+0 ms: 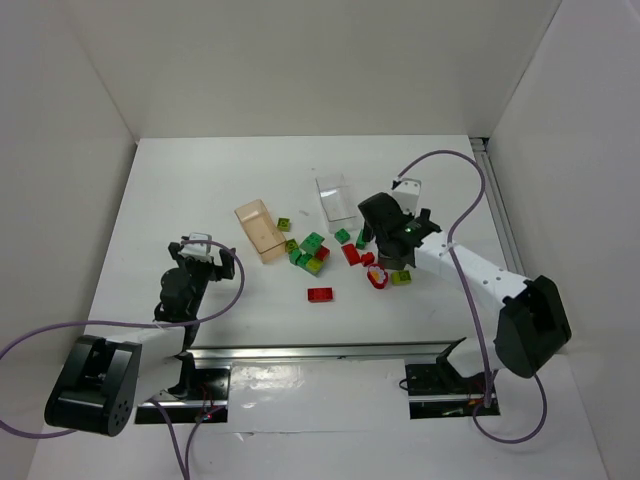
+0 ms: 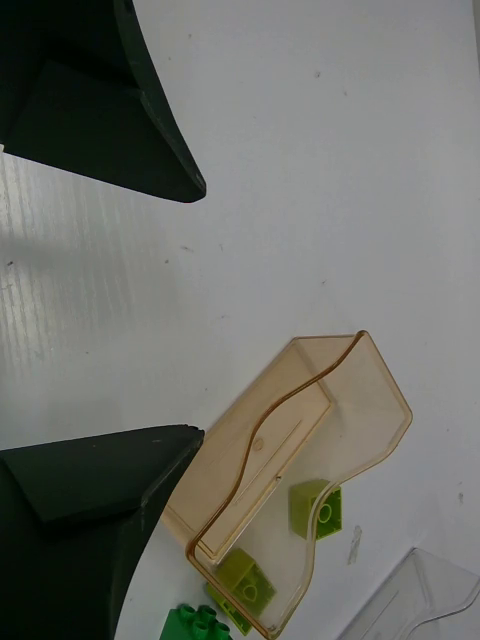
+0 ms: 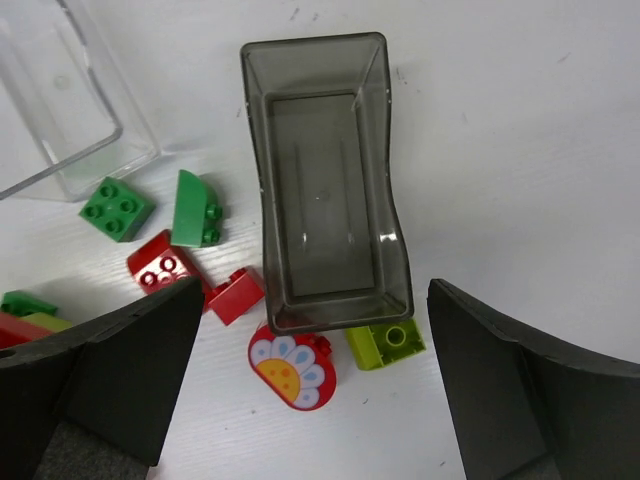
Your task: Sort the legos into containers by color
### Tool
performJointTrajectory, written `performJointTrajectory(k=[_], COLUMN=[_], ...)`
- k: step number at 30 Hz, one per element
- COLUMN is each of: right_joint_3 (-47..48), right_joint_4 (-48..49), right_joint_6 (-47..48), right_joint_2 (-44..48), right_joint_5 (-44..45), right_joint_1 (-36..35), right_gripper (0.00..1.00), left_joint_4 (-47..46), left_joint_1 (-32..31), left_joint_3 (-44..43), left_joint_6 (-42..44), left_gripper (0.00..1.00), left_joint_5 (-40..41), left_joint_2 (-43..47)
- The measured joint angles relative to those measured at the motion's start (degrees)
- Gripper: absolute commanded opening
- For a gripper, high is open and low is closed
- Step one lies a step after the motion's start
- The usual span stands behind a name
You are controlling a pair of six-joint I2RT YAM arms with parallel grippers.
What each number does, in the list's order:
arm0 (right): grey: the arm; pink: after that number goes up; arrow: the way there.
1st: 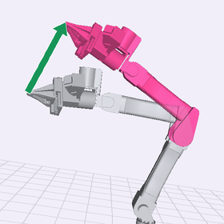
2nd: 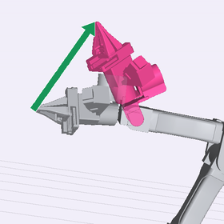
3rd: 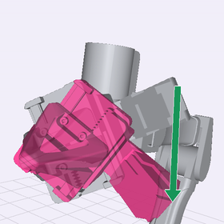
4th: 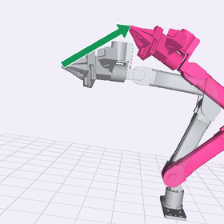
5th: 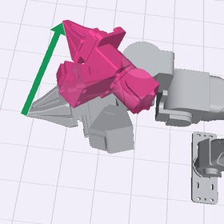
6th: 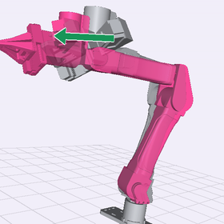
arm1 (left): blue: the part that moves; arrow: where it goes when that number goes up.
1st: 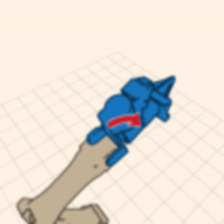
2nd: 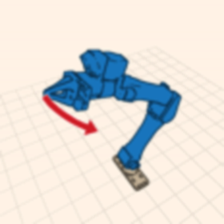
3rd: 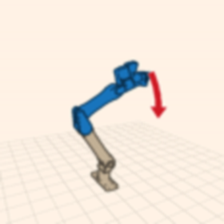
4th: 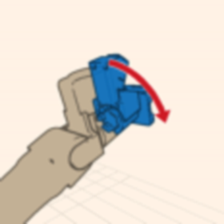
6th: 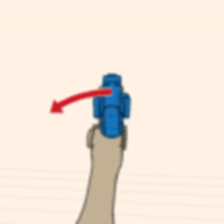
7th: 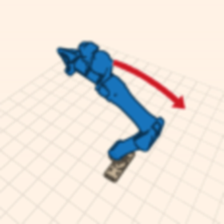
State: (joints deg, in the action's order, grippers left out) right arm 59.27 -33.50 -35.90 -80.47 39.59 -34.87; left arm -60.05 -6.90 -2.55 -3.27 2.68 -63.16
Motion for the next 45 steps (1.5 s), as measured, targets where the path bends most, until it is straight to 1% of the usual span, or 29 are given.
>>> performJointTrajectory(k=[7, 11, 16, 18, 19, 20, 22, 23, 25, 27, 30, 32, 33, 35, 37, 40, 45], right_joint_3=[-3.7, -5.8, -12.8, -15.5, -16.5, -17.2, -17.7, -17.7, -17.4, -16.4, -15.0, -14.6, -14.5, -13.7, -12.5, -10.9, -9.1], right_joint_4=[5.0, 6.4, 7.7, 8.6, 8.9, 9.3, 10.2, 10.9, 12.1, 12.4, 14.0, 15.6, 16.4, 17.0, 17.7, 18.8, 20.2], right_joint_6=[2.6, 4.3, 5.6, 5.5, 5.5, 5.5, 5.4, 5.4, 5.2, 4.1, 1.9, -0.2, -1.2, -2.8, -3.8, -4.7, -5.1], right_joint_2=[9.4, 12.9, 17.4, 18.7, 18.8, 18.6, 17.0, 15.6, 12.2, 8.2, 2.7, 0.0, -1.2, -3.5, -6.2, -9.2, -12.0], right_joint_5=[-4.6, -9.4, -16.2, -18.0, -18.6, -19.3, -20.0, -20.3, -20.6, -20.6, -20.8, -20.9, -21.0, -21.0, -21.0, -21.5, -21.8], right_joint_1=[-0.4, -0.9, -6.1, -9.3, -10.6, -12.2, -15.1, -16.6, -19.2, -20.9, -21.7, -21.7, -21.8, -21.9, -22.1, -22.4, -22.9], right_gripper=[1.0, 1.0, 0.98, 0.98, 0.98, 0.98, 0.98, 0.99, 1.0, 1.0, 1.0, 1.0, 1.0, 1.0, 1.0, 1.0, 1.0], left_joint_4=[0.0, 0.0, 0.0, 2.1, 5.2, 11.3, 23.9, 29.7, 36.9, 42.4, 51.4, 57.1, 60.7, 66.5, 71.7, 75.9, 77.8], left_joint_1=[0.0, 0.0, 0.0, 0.0, 0.0, -0.2, -0.9, -1.3, -1.7, -1.8, -2.1, -2.4, -2.6, -2.7, -2.6, -2.5, -2.5], left_joint_3=[0.0, 0.0, 0.0, -0.1, -0.7, -2.6, -9.9, -15.2, -24.3, -31.5, -38.8, -42.9, -44.8, -46.8, -47.0, -46.7, -46.7], left_joint_6=[0.0, 0.0, 0.0, 0.3, 0.3, 0.1, -0.3, -0.8, -3.7, -7.1, -10.1, -11.1, -12.8, -17.3, -20.3, -20.7, -22.6], left_gripper=[1.0, 1.0, 1.0, 1.0, 1.0, 1.0, 1.0, 1.0, 1.0, 1.0, 1.0, 1.0, 1.0, 1.0, 1.0, 1.0, 1.0], left_joint_5=[0.0, 0.0, 0.0, -0.7, -1.1, -1.3, -1.2, -0.9, -0.5, -0.6, -0.2, 2.7, 5.8, 13.3, 19.6, 21.1, 20.7], left_joint_2=[0.0, 0.0, 0.0, 0.7, 1.7, 3.2, 5.4, 5.9, 6.7, 8.5, 11.2, 11.6, 11.7, 11.9, 13.1, 15.8, 18.4])
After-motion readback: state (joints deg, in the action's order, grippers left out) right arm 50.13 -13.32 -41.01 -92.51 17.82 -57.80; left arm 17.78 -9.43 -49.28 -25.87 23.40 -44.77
